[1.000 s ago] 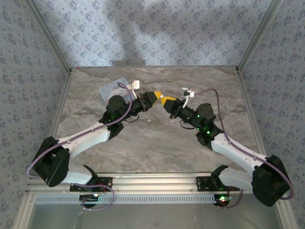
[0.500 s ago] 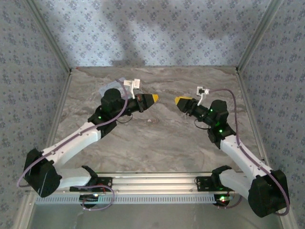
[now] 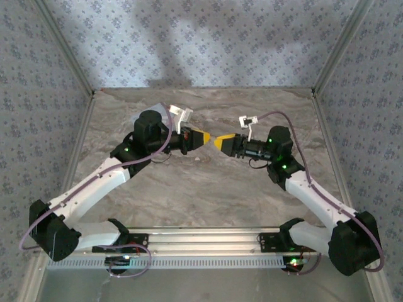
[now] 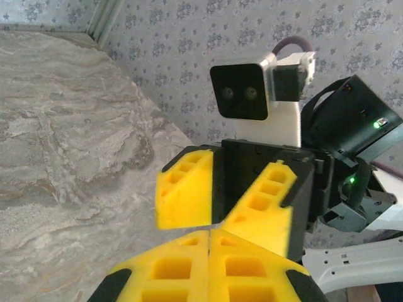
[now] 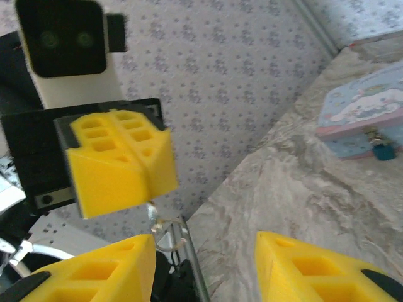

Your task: Unlock a padlock with a key

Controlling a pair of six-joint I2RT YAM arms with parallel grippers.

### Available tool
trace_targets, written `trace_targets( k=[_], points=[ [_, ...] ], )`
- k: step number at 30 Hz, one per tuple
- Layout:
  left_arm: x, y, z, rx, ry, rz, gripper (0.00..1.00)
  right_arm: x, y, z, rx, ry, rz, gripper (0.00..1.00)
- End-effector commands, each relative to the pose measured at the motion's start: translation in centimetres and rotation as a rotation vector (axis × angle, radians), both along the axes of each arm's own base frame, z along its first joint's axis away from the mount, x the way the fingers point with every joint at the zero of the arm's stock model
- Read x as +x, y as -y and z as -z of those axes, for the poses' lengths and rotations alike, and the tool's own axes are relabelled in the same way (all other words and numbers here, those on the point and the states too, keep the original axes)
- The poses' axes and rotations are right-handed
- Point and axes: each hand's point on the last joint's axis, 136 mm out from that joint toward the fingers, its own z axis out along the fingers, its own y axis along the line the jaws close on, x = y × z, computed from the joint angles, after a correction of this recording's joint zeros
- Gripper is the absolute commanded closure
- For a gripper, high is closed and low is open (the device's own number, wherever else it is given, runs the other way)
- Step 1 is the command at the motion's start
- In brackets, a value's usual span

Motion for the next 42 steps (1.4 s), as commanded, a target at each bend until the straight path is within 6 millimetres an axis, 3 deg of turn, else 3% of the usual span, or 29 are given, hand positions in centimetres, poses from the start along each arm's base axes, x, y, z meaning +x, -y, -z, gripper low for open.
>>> trace_targets(
  k=[1, 11, 29, 35, 42],
  points=[
    [-0.4, 0.0, -1.2, 0.0, 0.045, 0.03, 1.0, -1.4, -1.1, -2.4, 0.026, 0.082, -0.087, 0.53],
    [-0.4, -0.1, -1.3, -0.006, 0.047, 0.028, 1.0, -1.7, -2.7, -2.7, 0.013, 0.082, -0.133, 0.6],
    [-0.3, -0.4, -1.2, -0.003, 0.053, 0.012, 1.0, -1.6, -2.2, -0.7, -0.037, 0.035, -0.132, 0.71],
    [-0.4, -0.3, -1.2, -0.002, 0.056, 0.023, 1.0, -1.3, -2.0, -0.6, -0.04, 0.031, -0.115, 0.79],
    [-0.8, -0.2, -0.9, 0.014, 0.054, 0.051, 1.0, -0.8, -1.7, -0.7, -0.041, 0.027, -0.092, 0.81]
  ],
)
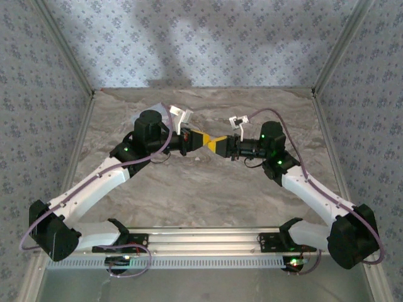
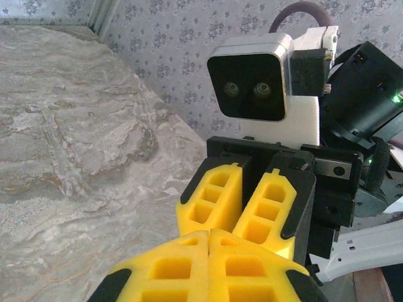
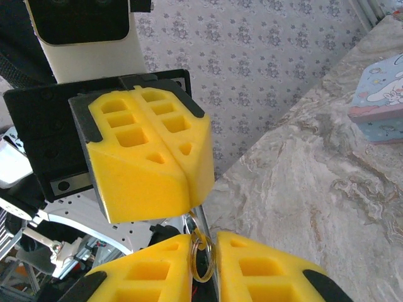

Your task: Unlock a padlock with a key

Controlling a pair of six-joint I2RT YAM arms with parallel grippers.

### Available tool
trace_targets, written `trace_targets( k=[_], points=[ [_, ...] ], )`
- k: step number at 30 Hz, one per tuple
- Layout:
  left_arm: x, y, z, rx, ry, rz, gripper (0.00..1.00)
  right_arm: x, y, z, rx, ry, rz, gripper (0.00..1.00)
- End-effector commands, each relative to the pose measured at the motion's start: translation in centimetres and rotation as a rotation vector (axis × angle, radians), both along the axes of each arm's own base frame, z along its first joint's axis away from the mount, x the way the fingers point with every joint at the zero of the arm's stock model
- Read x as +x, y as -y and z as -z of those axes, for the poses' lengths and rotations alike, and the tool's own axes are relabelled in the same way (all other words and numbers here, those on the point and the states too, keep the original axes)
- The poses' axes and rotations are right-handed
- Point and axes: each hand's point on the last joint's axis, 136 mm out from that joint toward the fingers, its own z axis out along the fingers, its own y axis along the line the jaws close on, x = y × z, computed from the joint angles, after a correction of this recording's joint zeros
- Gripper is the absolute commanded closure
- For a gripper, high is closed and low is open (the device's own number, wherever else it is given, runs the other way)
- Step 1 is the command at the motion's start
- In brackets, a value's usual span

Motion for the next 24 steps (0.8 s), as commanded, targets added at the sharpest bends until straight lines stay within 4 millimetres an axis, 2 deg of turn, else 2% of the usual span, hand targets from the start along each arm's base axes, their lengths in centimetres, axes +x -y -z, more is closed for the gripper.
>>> trace_targets(
  k=[1, 7, 16, 20, 23, 24],
  points=[
    [-0.7, 0.0, -1.3, -0.011, 0.037, 0.041, 1.0, 0.2, 0.2, -0.8, 0.003, 0.024, 0.008, 0.81],
    [-0.8, 0.1, -1.1, -0.001, 0.032, 0.059, 1.0, 0.2, 0.2, -0.8, 0.001, 0.021, 0.005, 0.83],
    [-0.5, 0.2, -1.2, 0.006, 0.034, 0.059, 1.0, 0.1, 0.2, 0.2, -0.033, -0.009, -0.001, 0.96],
    [0.2, -0.2, -1.5, 0.007, 0.036, 0.033, 0.86, 0.1, 0.5, 1.2, -0.075, -0.006, 0.013, 0.98],
    [1.7, -1.1, -1.8, 0.006, 0.033, -0.025, 0.62, 0.5, 1.0, 2.1, -0.1, -0.03, 0.046, 0.98],
    [2.3, -1.5, -1.8, 0.005, 0.027, -0.052, 0.56, 0.6, 1.2, 2.5, -0.105, -0.038, 0.058, 0.98]
  ],
)
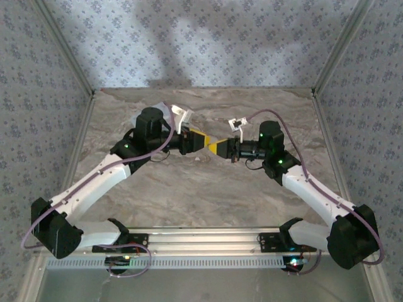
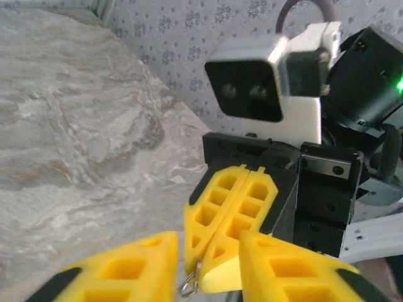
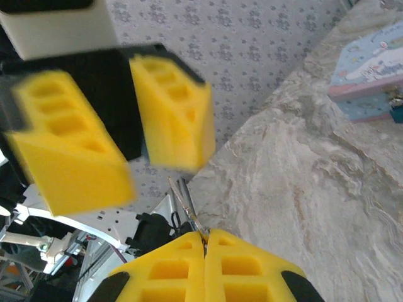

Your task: Unlock a padlock with a key

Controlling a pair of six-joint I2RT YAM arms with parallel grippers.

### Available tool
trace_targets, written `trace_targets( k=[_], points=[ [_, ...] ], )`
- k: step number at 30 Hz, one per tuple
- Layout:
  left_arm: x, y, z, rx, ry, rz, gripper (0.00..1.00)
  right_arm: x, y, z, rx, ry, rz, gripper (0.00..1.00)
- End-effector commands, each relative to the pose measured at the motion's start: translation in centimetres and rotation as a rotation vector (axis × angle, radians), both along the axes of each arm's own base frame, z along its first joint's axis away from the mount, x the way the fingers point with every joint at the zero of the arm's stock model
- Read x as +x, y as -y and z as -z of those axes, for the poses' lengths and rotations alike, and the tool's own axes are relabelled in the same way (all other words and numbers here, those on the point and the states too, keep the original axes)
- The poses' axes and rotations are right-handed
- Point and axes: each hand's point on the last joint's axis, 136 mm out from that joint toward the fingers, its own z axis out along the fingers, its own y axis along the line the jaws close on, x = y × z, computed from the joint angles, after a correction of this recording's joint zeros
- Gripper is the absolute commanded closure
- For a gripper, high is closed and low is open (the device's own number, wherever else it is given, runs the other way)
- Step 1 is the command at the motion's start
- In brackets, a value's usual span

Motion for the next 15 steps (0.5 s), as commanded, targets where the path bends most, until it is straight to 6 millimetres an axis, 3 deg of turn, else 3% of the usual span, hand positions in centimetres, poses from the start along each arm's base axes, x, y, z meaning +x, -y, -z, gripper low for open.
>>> trace_targets(
  k=[1, 6, 11, 15],
  points=[
    [2.1, -1.5, -2.3, -0.035, 0.031, -0.083, 0.52, 0.5, 1.1, 0.7, -0.035, -0.003, 0.053, 0.98],
    [7.7, -5.7, 0.8, 0.012, -0.071, -0.325, 0.4, 1.8, 3.1, 2.5, -0.082, -0.038, 0.177, 0.98],
    [13.5, -11.7, 6.8, 0.179, -0.174, -0.617, 0.34, 2.5, 4.8, 3.9, -0.143, -0.047, 0.281, 0.98],
    [16.7, -14.7, 10.6, 0.333, -0.21, -0.742, 0.23, 2.7, 5.6, 5.0, -0.187, -0.062, 0.327, 0.98]
  ],
)
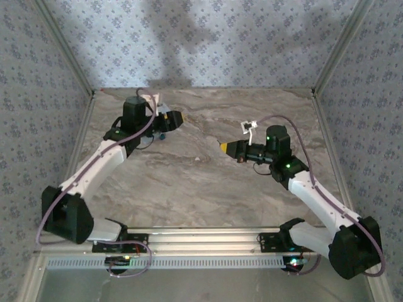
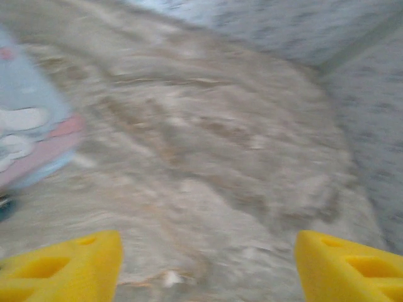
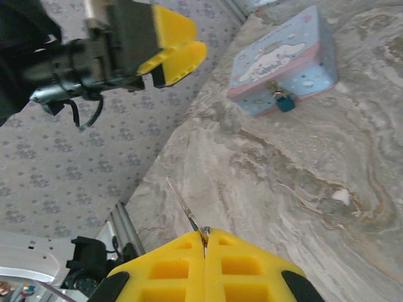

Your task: Unlock a padlock with a key

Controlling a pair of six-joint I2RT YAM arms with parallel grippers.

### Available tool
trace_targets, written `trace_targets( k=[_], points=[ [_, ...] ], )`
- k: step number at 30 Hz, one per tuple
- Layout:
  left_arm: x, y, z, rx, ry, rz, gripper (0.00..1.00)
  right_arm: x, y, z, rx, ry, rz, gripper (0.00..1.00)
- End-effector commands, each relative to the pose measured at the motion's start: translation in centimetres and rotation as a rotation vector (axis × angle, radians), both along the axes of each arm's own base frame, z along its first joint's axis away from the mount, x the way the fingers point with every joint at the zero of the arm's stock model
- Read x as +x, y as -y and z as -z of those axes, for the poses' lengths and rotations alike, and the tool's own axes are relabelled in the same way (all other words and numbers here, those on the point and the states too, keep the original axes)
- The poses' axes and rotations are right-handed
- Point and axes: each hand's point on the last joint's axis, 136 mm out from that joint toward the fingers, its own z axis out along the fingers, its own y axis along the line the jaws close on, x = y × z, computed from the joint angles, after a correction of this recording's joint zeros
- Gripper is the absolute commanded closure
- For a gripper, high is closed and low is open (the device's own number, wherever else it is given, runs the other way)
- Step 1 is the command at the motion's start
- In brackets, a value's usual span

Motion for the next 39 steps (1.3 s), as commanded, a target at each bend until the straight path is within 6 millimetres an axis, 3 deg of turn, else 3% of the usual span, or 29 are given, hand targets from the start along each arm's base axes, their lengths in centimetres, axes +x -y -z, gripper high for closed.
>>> trace_targets(
  k=[1, 7, 14, 22, 31, 39],
  points=[
    [2.6, -3.0, 2.1, 0.156, -0.043, -0.123, 0.2, 0.3, 1.3, 1.6, -0.067, -0.018, 0.068, 0.98],
    [6.2, -3.6, 5.6, 0.301, -0.099, -0.127, 0.1, 0.4, 1.8, 2.7, -0.1, -0.045, 0.096, 0.98],
    [10.6, -2.3, 8.3, 0.383, -0.134, -0.065, 0.13, 0.1, 2.3, 3.0, -0.111, -0.053, 0.108, 0.98],
    [13.2, -1.4, 10.1, 0.458, -0.159, -0.006, 0.14, -0.4, 3.0, 2.2, -0.115, -0.032, 0.137, 0.98],
    [12.4, 0.3, 13.1, 0.518, -0.226, 0.071, 0.17, -0.2, 4.5, 2.3, -0.126, -0.068, 0.173, 0.98],
    [9.2, 1.5, 14.6, 0.552, -0.264, 0.12, 0.19, -0.5, 7.5, 1.9, -0.127, -0.099, 0.234, 0.98]
  ],
)
